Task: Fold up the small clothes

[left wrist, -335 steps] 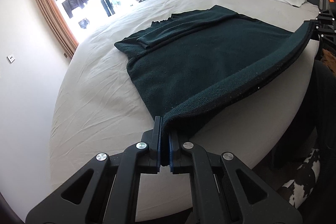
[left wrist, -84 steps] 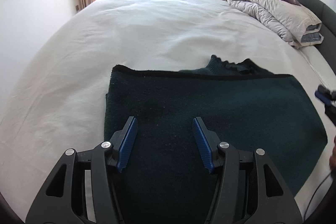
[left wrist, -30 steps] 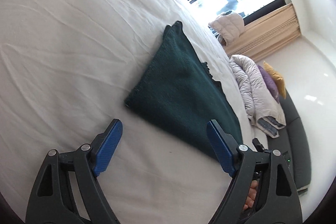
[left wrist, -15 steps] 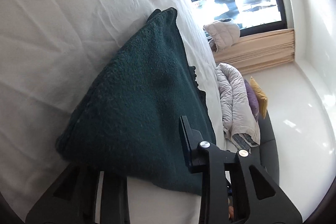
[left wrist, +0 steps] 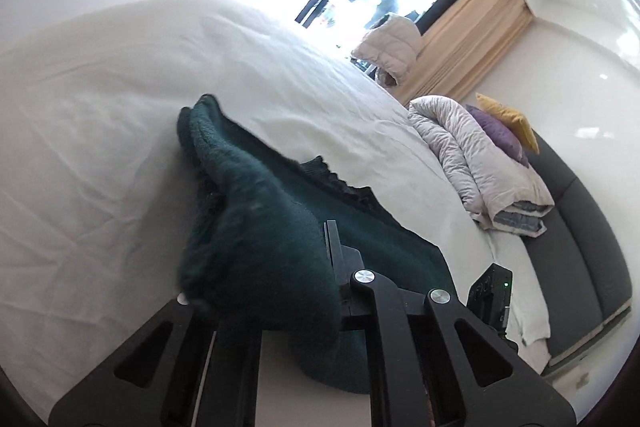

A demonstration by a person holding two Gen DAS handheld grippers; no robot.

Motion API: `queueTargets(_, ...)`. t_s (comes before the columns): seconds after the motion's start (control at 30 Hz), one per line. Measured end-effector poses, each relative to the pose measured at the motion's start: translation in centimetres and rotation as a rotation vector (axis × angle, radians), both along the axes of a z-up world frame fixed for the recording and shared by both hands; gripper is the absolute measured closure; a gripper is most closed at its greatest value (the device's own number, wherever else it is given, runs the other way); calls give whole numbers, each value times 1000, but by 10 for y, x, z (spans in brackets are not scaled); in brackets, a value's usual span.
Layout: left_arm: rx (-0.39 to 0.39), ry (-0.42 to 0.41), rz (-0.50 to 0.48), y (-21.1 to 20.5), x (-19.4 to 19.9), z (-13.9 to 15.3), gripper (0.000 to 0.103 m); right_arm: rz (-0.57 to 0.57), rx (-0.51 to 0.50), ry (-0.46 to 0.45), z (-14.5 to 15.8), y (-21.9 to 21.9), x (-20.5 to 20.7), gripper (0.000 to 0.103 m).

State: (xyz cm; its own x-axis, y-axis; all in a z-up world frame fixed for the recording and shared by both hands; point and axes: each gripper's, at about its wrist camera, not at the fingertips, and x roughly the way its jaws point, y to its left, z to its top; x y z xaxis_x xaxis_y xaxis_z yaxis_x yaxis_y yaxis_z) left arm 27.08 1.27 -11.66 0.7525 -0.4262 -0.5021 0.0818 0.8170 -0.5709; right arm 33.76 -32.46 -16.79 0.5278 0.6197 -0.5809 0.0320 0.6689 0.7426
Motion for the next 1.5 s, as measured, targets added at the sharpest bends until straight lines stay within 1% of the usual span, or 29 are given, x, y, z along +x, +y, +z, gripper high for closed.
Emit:
queueTargets(0.03, 33, -23, -20, -12, -1, 11, 95, -14, 50, 4, 1, -11, -4, 99)
queueTargets(0.07, 73, -48, -47, -27, -1, 23, 95, -30, 89, -12, 5, -22, -9, 95)
queueTargets(0.1, 117, -76, -78, -44, 0, 33, 95, -51, 118, -42, 10, -37, -16, 82)
queueTargets(0.13, 167, -105, -115, -66, 1, 42, 95, -67, 146, -69, 14, -52, -22, 71)
queueTargets(0.17, 215, -128, -154, -89, 2, 48, 95, -80, 183, -85, 16, -67, -26, 69)
queueTargets(0.2, 258, -147, -199, -113, 1, 52, 95, -92, 225, -88, 15, -80, -29, 63)
queueTargets(0.23, 306, -160, -251, -140, 0, 53, 95, -104, 279, -84, 13, -95, -32, 55)
queueTargets(0.27, 364, -167, -305, -169, -1, 49, 95, -114, 325, -80, 9, -107, -33, 52)
queueTargets(0.3, 422, -169, -354, -195, -5, 42, 95, -117, 373, -77, 5, -116, -34, 52)
queueTargets(0.33, 471, -170, -389, -217, -9, 31, 95, -113, 415, -75, 2, -124, -34, 52)
queueTargets(0.4, 564, -158, -448, -253, -16, 2, 95, -109, 457, -65, -3, -133, -31, 52)
queueTargets(0.47, 643, -137, -480, -276, -23, -27, 95, -85, 452, -41, -8, -134, -26, 51)
queueTargets(0.53, 738, -170, -494, -292, -35, -47, 95, -48, 414, -18, -7, -129, -19, 51)
queueTargets(0.57, 773, -194, -497, -298, -41, -49, 95, -35, 396, -10, -5, -128, -16, 51)
queueTargets(0.67, 811, -220, -500, -302, -48, -50, 95, -13, 341, 27, -1, -120, -1, 50)
queueTargets(0.77, 863, -250, -507, -307, -55, -55, 95, 22, 259, 46, 7, -113, 17, 49)
queueTargets(0.87, 920, -292, -523, -315, -69, -60, 95, 53, 185, 78, 11, -111, 35, 49)
queueTargets(0.93, 952, -316, -539, -320, -76, -63, 95, 71, 135, 79, 13, -109, 44, 51)
queueTargets(0.97, 965, -329, -547, -324, -79, -65, 95, 81, 97, 78, 15, -106, 53, 54)
queueTargets(1.0, 977, -337, -555, -326, -81, -66, 95, 91, 49, 77, 15, -102, 55, 67)
queueTargets(1.03, 987, -348, -563, -329, -84, -68, 95, 100, 7, 75, 16, -99, 56, 84)
queueTargets(1.07, 993, -354, -571, -330, -88, -70, 95, 96, -17, 67, 17, -97, 54, 87)
queueTargets(1.13, 1001, -361, -582, -335, -88, -71, 95, 83, -30, 29, 22, -99, 49, 90)
queueTargets(1.3, 976, -376, -608, -339, -80, -65, 95, 35, -39, -47, 38, -122, 27, 91)
queueTargets(1.4, 965, -399, -628, -352, -86, -59, 95, 5, -45, -66, 42, -134, 16, 91)
queueTargets(1.5, 957, -406, -654, -364, -88, -59, 95, -18, -47, -59, 38, -148, 10, 91)
